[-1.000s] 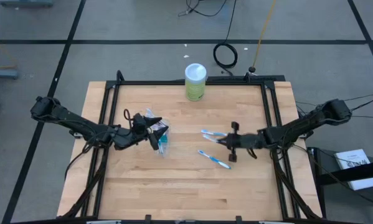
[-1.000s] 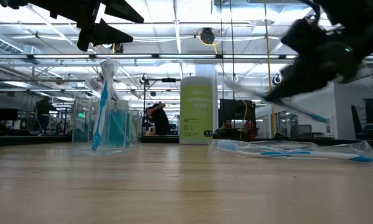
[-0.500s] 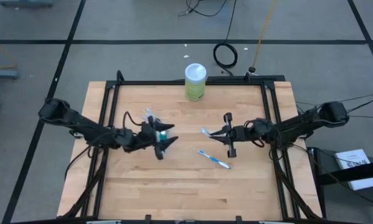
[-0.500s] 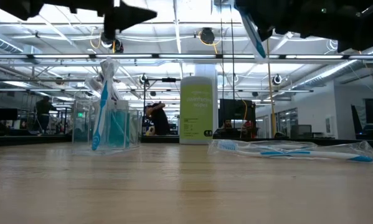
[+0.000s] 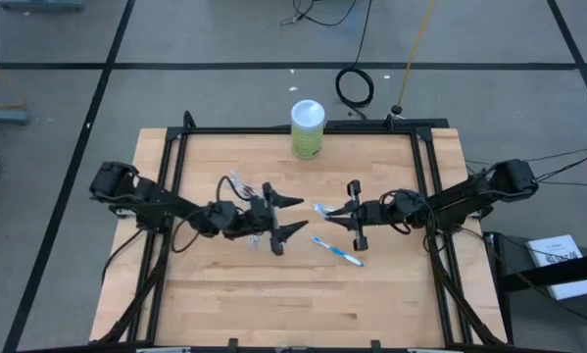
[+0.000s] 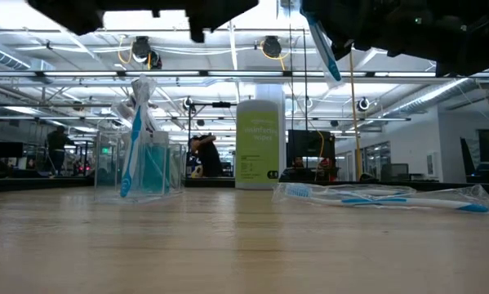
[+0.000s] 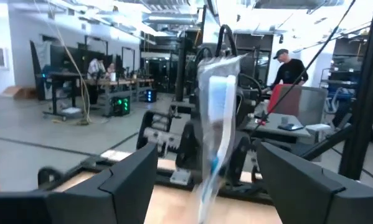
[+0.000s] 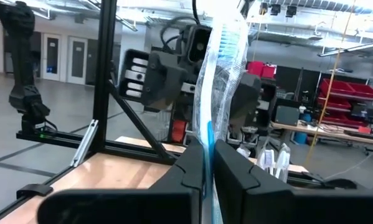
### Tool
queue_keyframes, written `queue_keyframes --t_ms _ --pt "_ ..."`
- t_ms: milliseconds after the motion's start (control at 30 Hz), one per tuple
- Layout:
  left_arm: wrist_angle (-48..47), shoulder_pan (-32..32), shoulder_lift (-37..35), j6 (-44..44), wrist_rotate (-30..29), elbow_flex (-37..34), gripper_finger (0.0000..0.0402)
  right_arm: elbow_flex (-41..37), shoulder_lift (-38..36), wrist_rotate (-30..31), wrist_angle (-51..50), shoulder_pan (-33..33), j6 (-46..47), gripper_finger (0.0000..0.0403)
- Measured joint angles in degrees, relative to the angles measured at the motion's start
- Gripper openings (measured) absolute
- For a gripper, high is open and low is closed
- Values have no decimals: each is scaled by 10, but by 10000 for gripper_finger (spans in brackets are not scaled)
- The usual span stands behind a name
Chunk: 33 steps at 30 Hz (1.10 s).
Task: Pick & Place toothbrushing station
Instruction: Put the blue toothbrush into the transparent organizer
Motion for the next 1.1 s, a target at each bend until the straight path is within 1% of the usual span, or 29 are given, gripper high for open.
queue_keyframes --t_ms 200,367,500,767,900,1000,1100 --pt "-5 15 40 25 2 56 282 0 0 0 0 0 0 9" --pt "-14 29 56 3 49 78 282 1 0 1 -9 0 -3 9" --pt "-26 37 55 -23 65 83 282 1 0 1 -10 0 -6 9" --pt "-31 41 55 -41 74 83 282 1 0 2 -13 -1 -9 9" --pt "-31 48 55 -57 90 83 281 1 0 4 -13 -1 -10 9" --pt "-31 56 55 -75 92 83 262 1 0 4 -13 -1 -10 9" --pt "-40 64 55 -91 108 83 224 1 0 8 -13 -2 -10 9"
